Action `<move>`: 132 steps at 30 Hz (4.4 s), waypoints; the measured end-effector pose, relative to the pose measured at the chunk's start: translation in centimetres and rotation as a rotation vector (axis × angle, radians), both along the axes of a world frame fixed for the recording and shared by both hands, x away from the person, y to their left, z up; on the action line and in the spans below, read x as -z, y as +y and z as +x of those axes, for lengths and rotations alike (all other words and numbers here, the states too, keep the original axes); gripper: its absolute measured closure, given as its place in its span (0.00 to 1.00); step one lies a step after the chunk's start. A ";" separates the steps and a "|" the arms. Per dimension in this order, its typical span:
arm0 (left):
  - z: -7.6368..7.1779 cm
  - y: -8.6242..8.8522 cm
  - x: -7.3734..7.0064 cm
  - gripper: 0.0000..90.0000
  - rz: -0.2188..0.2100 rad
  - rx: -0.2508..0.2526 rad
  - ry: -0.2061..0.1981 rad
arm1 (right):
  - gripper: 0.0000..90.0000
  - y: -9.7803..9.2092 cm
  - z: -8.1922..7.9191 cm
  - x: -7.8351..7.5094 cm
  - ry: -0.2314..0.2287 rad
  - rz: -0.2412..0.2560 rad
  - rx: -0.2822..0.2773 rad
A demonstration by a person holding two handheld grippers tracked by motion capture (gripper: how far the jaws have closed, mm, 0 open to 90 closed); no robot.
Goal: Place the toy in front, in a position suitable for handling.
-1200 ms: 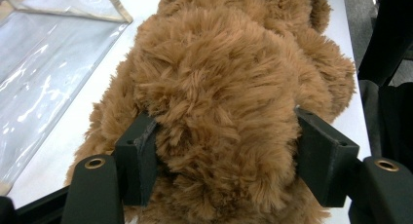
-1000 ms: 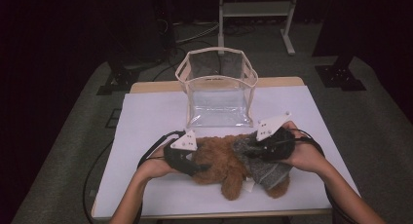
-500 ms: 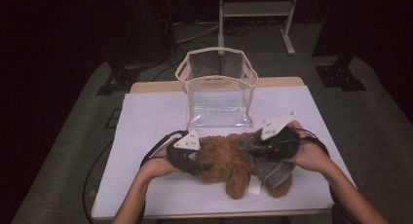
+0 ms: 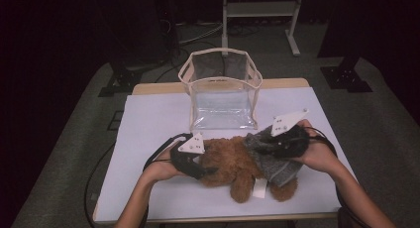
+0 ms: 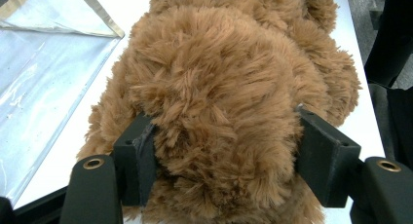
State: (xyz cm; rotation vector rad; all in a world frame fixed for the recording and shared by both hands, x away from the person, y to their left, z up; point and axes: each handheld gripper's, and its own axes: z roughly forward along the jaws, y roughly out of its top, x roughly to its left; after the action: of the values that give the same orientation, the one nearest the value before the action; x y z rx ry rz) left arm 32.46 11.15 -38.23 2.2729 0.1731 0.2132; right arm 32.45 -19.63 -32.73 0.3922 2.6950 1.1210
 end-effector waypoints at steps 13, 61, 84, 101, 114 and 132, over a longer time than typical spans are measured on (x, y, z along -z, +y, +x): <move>-0.1 2.0 -0.4 0.33 -0.005 -0.024 0.034 | 0.84 1.0 1.1 1.9 0.032 0.030 -0.012; 0.6 1.5 1.0 0.43 -0.099 -0.013 0.064 | 0.84 8.6 0.7 1.0 0.000 0.029 -0.121; 0.6 1.7 0.5 0.36 -0.108 -0.025 0.065 | 0.84 5.7 3.5 1.3 0.081 0.003 -0.040; -0.5 0.8 0.7 0.42 -0.085 0.051 0.037 | 0.84 9.6 0.6 0.1 0.021 -0.049 -0.150; -0.4 1.0 0.1 0.33 -0.088 0.010 0.050 | 0.85 6.3 1.6 1.4 0.115 -0.062 -0.111; -1.4 0.4 0.0 0.41 -0.017 0.078 -0.024 | 0.84 7.8 3.0 0.3 0.094 -0.104 -0.110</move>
State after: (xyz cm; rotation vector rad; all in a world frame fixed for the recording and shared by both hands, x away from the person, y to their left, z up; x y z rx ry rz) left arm 31.08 11.51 -38.27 2.2546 0.0730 0.1974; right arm 35.40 -11.84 -32.98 0.2898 2.8746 1.0079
